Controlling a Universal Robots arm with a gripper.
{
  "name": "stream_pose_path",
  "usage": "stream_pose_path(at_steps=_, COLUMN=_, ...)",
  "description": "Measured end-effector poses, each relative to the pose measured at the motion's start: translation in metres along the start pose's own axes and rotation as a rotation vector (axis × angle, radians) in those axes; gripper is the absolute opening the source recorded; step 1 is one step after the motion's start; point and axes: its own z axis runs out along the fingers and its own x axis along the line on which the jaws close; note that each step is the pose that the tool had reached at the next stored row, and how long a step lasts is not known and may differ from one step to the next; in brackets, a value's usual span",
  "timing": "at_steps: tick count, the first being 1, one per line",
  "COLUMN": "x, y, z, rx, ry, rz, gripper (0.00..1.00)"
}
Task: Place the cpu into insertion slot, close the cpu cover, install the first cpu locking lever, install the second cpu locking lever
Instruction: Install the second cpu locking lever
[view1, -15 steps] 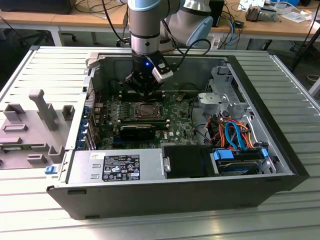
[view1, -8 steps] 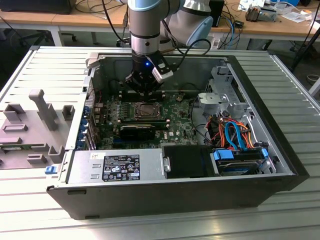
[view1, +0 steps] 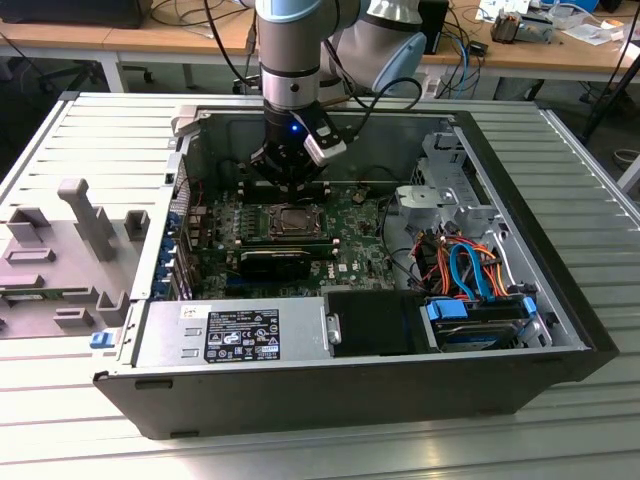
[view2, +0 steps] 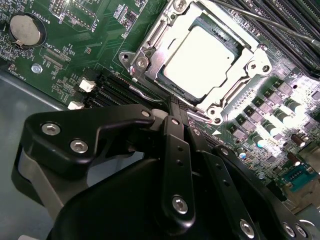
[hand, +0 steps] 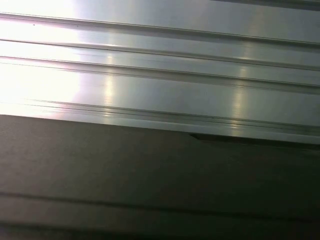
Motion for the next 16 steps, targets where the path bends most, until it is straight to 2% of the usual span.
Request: stream_pose_path(at_steps=16, x=0.0, y=0.0, z=0.0, rx=0.0, ry=0.0, rz=0.0, gripper=0.11)
